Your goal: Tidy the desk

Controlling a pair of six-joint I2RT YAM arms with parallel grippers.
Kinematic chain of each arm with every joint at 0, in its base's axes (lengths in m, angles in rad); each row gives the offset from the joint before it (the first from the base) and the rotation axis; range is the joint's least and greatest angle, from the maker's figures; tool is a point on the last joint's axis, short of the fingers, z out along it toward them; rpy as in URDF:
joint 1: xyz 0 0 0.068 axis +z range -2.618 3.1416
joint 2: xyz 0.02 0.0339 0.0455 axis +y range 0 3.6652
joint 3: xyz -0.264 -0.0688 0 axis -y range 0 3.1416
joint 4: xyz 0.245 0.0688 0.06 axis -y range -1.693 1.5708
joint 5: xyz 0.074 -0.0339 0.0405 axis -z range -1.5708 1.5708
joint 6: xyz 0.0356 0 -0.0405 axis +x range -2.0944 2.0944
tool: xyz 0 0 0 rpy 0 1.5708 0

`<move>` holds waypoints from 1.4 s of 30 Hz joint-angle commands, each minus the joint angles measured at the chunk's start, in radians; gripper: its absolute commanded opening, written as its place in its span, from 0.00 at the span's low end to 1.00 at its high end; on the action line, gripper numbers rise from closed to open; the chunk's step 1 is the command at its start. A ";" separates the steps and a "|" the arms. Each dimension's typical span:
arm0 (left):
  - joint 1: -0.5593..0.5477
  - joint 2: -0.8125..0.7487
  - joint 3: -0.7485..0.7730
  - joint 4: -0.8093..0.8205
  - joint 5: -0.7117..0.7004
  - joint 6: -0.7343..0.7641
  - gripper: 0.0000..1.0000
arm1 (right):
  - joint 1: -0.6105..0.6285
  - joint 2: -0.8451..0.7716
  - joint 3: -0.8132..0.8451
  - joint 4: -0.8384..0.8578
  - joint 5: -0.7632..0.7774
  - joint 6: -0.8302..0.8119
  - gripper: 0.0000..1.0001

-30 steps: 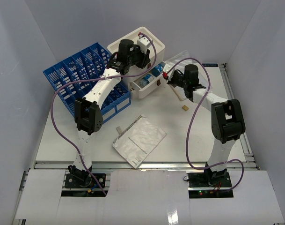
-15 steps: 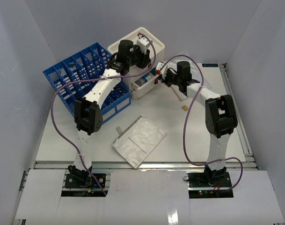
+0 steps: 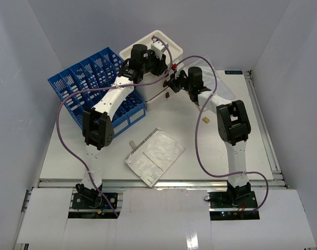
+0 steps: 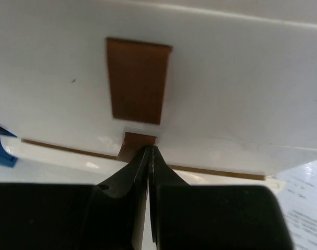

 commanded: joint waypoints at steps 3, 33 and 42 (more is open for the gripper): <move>-0.057 0.053 -0.104 -0.148 0.168 -0.101 0.40 | 0.038 0.040 0.143 0.139 -0.037 0.235 0.08; -0.028 0.020 -0.139 -0.099 0.183 -0.137 0.41 | -0.055 0.110 0.024 -0.056 -0.125 0.014 0.69; -0.028 0.017 -0.155 -0.074 0.202 -0.173 0.41 | -0.041 0.146 0.053 0.019 -0.075 0.080 0.45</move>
